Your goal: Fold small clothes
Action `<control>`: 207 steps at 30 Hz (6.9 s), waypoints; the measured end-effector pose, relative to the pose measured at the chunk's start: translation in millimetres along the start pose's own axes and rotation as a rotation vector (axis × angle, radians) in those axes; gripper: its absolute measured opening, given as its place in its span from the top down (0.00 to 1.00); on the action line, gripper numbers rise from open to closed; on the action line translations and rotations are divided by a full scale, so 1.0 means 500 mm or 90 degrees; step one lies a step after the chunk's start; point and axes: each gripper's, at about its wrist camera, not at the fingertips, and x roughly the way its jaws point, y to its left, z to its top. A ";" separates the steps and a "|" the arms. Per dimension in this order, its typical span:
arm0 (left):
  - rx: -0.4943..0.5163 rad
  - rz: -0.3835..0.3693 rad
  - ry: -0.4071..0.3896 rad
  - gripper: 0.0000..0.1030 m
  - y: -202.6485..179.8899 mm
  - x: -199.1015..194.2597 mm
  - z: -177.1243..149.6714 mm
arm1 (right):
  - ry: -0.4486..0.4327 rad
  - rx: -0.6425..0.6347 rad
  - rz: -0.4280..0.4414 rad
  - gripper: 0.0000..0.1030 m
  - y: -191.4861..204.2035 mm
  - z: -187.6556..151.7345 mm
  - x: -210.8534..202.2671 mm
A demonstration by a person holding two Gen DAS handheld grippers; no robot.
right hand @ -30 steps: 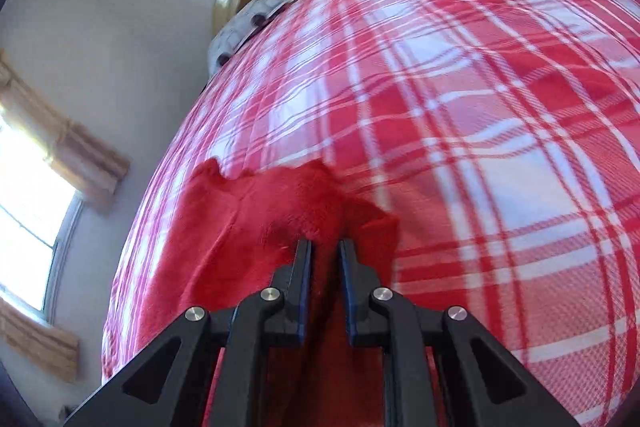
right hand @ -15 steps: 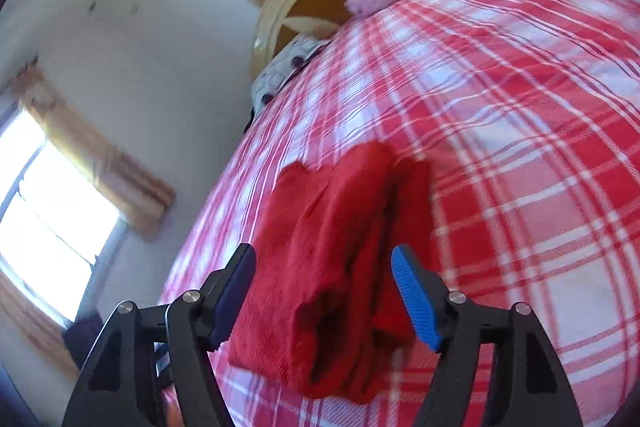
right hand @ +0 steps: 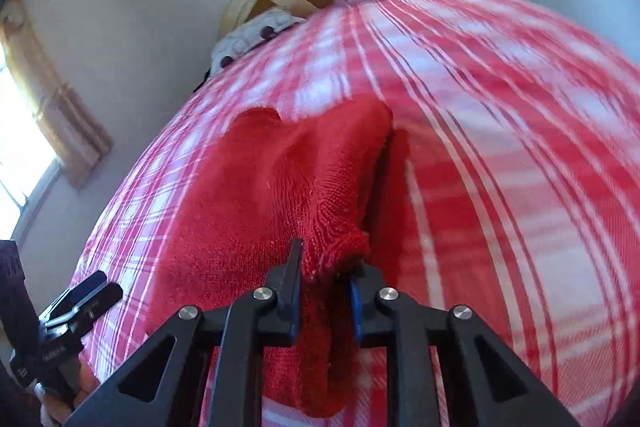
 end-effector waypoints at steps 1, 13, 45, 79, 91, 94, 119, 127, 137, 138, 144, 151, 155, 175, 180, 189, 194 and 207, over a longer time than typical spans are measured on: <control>0.005 0.000 0.000 0.05 -0.004 0.005 0.002 | -0.003 0.009 0.008 0.82 -0.010 -0.005 0.002; 0.032 0.000 0.021 0.05 -0.030 0.051 0.050 | -0.116 -0.028 -0.019 0.74 0.015 0.089 -0.101; 0.088 0.069 0.076 0.00 -0.125 0.158 0.084 | -0.022 -0.086 -0.120 0.56 0.017 0.164 0.119; -0.044 -0.067 0.170 0.00 -0.099 0.272 0.108 | -0.019 0.040 -0.024 0.31 -0.043 0.100 0.117; -0.003 -0.094 0.151 0.11 -0.121 0.280 0.114 | -0.002 -0.008 -0.065 0.28 -0.014 0.102 0.137; 0.009 -0.092 0.146 0.19 -0.127 0.276 0.118 | -0.001 -0.018 -0.022 0.53 -0.007 0.098 0.134; 0.078 -0.033 0.099 0.46 -0.164 0.249 0.117 | -0.011 0.009 0.007 0.52 -0.023 0.094 0.136; 0.079 -0.026 0.095 0.42 -0.166 0.249 0.114 | -0.014 0.005 0.003 0.52 -0.018 0.093 0.135; 0.003 -0.029 0.124 0.12 -0.113 0.229 0.100 | -0.026 0.047 0.047 0.49 -0.043 0.088 0.124; 0.003 -0.027 0.126 0.12 -0.108 0.221 0.097 | -0.027 0.047 0.047 0.49 -0.042 0.088 0.124; -0.014 0.002 0.192 0.22 -0.106 0.130 0.098 | -0.047 0.065 0.048 0.49 -0.052 0.087 0.110; -0.026 -0.055 0.182 0.22 -0.162 -0.038 0.183 | -0.132 0.107 0.017 0.49 -0.060 0.078 -0.002; -0.062 -0.086 0.138 0.22 -0.215 -0.134 0.285 | -0.184 0.082 0.019 0.49 -0.032 0.090 -0.099; 0.061 -0.014 0.062 0.11 -0.137 0.001 0.284 | -0.109 0.043 -0.005 0.31 -0.016 0.108 -0.055; 0.044 0.001 0.117 0.11 -0.060 0.150 0.178 | -0.066 0.032 -0.036 0.31 -0.016 0.121 0.031; 0.032 -0.039 0.163 0.00 -0.091 0.263 0.137 | -0.009 0.016 -0.045 0.30 -0.020 0.103 0.126; -0.040 -0.098 0.183 0.08 -0.071 0.289 0.124 | 0.007 -0.009 -0.019 0.54 -0.006 0.100 0.136; 0.025 -0.070 0.129 0.60 -0.125 0.190 0.132 | -0.075 -0.014 -0.045 0.69 0.072 0.070 0.060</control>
